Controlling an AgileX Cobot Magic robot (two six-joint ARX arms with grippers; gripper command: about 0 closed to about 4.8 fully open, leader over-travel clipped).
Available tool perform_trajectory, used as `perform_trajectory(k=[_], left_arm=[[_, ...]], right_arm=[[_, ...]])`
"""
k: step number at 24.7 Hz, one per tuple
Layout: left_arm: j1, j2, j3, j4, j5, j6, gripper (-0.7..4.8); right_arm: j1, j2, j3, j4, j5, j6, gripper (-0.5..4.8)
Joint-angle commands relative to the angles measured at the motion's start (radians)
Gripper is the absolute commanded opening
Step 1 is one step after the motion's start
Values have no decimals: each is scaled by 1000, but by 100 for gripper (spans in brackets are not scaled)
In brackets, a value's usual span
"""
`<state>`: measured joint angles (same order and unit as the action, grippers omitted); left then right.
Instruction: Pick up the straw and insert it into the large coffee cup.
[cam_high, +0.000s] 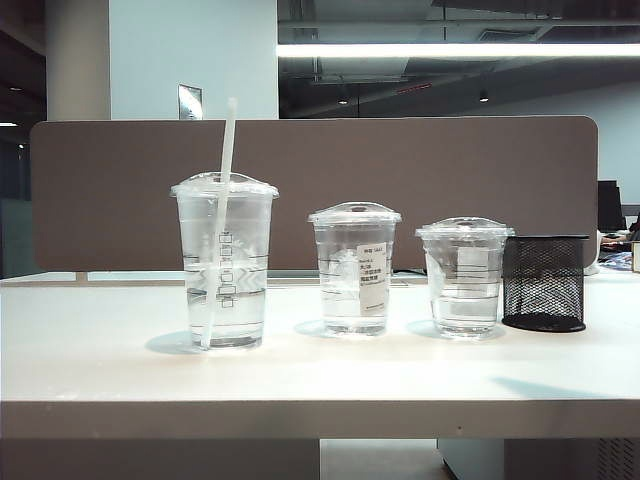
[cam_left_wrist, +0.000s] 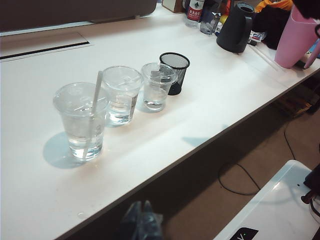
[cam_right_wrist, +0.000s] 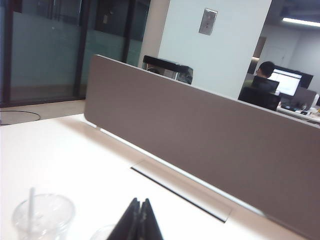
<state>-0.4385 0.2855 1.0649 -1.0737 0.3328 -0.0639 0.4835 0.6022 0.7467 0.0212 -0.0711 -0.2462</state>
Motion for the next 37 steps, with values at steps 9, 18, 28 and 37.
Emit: perform_trajectory(k=[9, 18, 28, 37], left_arm=[[2, 7, -354, 870, -45, 22, -2], [2, 51, -819, 1224, -112, -42, -2], [2, 51, -1041, 1295, -202, -113, -2], [2, 51, -1056, 1239, -224, -130, -2]], right_arm=[[1, -194, -225, 29, 18, 121, -1], [3, -243, -337, 10, -89, 124, -1], [2, -277, -542, 4, -145, 150, -1], [2, -339, -662, -80, -55, 198, -1]])
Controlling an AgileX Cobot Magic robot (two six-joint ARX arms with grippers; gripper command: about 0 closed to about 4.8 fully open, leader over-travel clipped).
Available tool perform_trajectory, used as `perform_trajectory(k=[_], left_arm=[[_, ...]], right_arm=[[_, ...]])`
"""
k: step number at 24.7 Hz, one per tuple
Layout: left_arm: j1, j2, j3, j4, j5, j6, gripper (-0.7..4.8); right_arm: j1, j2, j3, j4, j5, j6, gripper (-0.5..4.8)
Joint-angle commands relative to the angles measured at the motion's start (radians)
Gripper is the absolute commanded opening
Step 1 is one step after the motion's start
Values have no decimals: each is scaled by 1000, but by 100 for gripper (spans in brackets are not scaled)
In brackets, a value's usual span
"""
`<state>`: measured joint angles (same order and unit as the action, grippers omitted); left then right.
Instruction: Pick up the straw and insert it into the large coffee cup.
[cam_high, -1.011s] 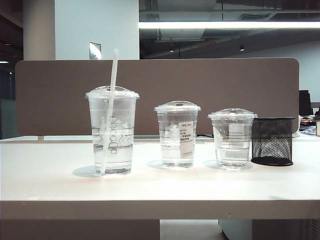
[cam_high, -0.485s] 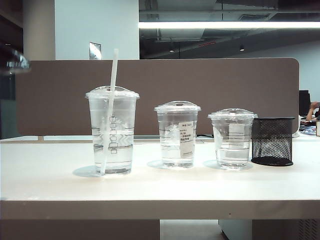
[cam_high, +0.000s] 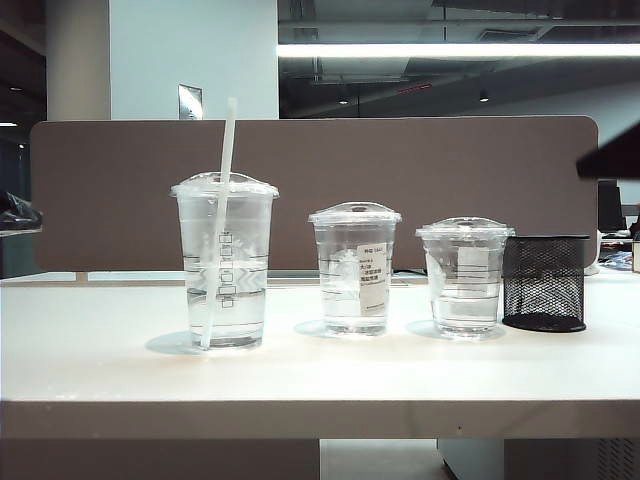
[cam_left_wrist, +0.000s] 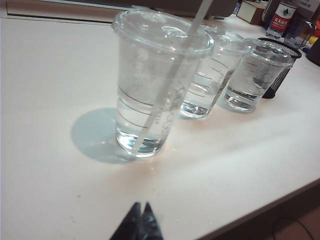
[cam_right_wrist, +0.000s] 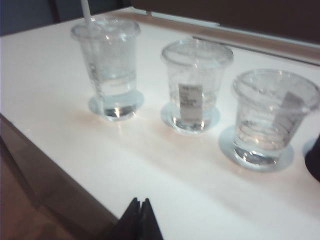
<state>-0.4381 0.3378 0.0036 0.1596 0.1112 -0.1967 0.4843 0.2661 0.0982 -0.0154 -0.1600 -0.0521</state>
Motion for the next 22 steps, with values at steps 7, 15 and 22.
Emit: perform_trajectory(k=[7, 15, 22], left_arm=[[1, -1, 5, 6, -3, 3, -2], [3, -55, 5, -26, -3, 3, -2], [273, -246, 5, -40, 76, 2, -2]], right_arm=[[1, -3, -85, -85, 53, 31, -1], [1, -3, -83, -104, 22, 30, 0], [1, -3, -83, -104, 8, 30, 0]])
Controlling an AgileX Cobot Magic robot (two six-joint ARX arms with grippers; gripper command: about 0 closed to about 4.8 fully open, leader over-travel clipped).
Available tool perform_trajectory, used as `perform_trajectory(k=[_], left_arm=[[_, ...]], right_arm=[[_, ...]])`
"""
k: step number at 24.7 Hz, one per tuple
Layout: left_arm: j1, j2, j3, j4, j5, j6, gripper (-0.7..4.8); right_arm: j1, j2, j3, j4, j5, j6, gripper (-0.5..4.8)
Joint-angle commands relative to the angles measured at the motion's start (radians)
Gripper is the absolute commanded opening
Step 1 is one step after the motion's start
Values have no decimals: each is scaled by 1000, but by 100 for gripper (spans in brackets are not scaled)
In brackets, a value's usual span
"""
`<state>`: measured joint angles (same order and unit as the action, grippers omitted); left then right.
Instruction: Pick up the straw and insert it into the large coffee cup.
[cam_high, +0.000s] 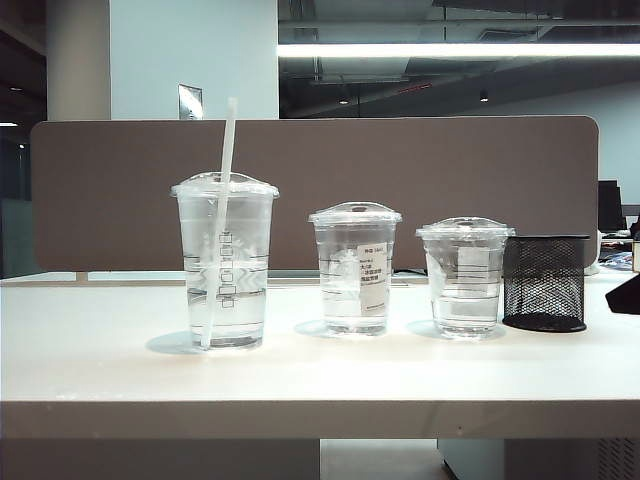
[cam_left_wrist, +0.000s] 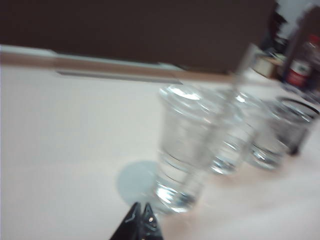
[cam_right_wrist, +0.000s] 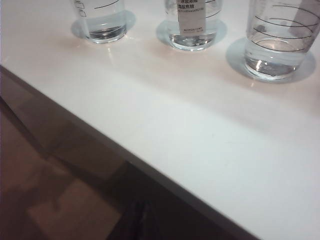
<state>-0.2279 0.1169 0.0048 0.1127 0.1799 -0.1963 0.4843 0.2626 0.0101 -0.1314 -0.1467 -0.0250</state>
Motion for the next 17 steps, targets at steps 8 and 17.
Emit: perform_trajectory(k=[8, 17], left_arm=[[250, -110, 4, 14, 0, 2, -2], [250, -110, 4, -231, -31, 227, -2]], right_arm=[[1, 2, 5, 13, -5, 3, 0], [1, 0, 5, 11, -8, 3, 0]])
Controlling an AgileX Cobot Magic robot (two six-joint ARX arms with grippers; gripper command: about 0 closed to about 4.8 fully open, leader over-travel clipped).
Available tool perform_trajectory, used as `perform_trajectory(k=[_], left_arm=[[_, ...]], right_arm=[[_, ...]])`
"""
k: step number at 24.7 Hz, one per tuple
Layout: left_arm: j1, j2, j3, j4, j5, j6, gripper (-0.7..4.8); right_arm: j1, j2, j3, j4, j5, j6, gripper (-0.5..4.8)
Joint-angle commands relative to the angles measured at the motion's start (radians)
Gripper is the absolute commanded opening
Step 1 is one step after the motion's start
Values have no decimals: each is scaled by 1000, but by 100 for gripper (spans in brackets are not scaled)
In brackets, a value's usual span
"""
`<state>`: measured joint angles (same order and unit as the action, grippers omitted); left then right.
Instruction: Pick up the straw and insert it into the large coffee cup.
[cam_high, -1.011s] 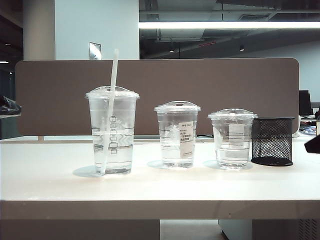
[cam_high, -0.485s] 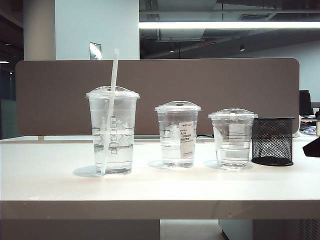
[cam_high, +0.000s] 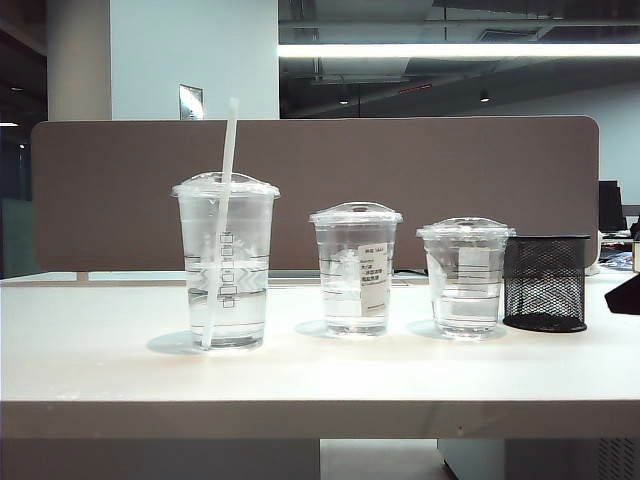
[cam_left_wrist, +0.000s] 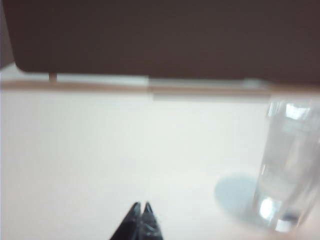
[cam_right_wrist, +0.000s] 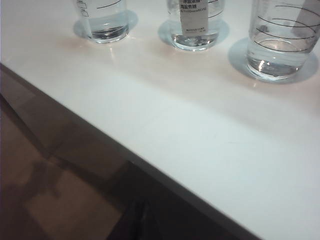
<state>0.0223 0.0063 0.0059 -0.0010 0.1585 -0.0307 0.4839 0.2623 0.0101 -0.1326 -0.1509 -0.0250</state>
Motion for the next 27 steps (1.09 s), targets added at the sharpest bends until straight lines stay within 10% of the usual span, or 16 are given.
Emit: perform_trajectory(k=[1, 21, 27], left_arm=[[0, 1, 3, -155, -16, 60, -2], [0, 1, 3, -171, -47, 109, -2], [-1, 1, 3, -171, -44, 109, -2]], right_arm=[[1, 0, 5, 13, -5, 3, 0], [2, -27, 5, -6, -5, 3, 0], [-204, -267, 6, -46, -27, 3, 0]])
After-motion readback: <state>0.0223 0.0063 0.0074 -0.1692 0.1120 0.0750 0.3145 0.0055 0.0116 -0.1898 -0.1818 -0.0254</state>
